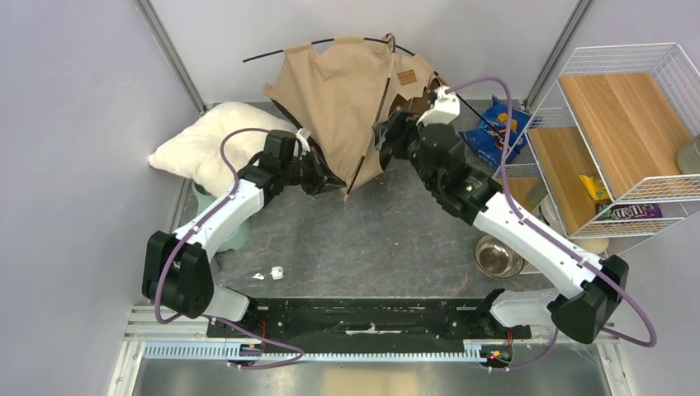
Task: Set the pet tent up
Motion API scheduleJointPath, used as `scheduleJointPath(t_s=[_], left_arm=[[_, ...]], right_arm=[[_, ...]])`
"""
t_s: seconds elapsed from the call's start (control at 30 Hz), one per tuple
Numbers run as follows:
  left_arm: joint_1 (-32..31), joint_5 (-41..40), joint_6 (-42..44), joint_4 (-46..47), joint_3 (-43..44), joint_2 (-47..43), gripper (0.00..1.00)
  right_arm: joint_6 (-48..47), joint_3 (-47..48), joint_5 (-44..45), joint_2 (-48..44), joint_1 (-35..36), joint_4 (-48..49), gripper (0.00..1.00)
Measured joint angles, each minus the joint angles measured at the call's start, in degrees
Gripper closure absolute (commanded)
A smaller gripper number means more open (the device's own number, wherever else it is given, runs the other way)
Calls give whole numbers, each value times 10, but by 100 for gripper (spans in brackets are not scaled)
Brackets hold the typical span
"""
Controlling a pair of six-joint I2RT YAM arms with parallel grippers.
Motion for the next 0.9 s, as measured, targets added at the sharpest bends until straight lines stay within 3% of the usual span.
scheduleJointPath(t_s=[0.3,0.9], left_arm=[[1,-22,66,0,-26,-22,98],[1,-68,152,-34,-52,-40,98]], right_arm=[[-35,163,-63,114,-75,-51,23],[-35,343,-91,247,-82,-159,36]])
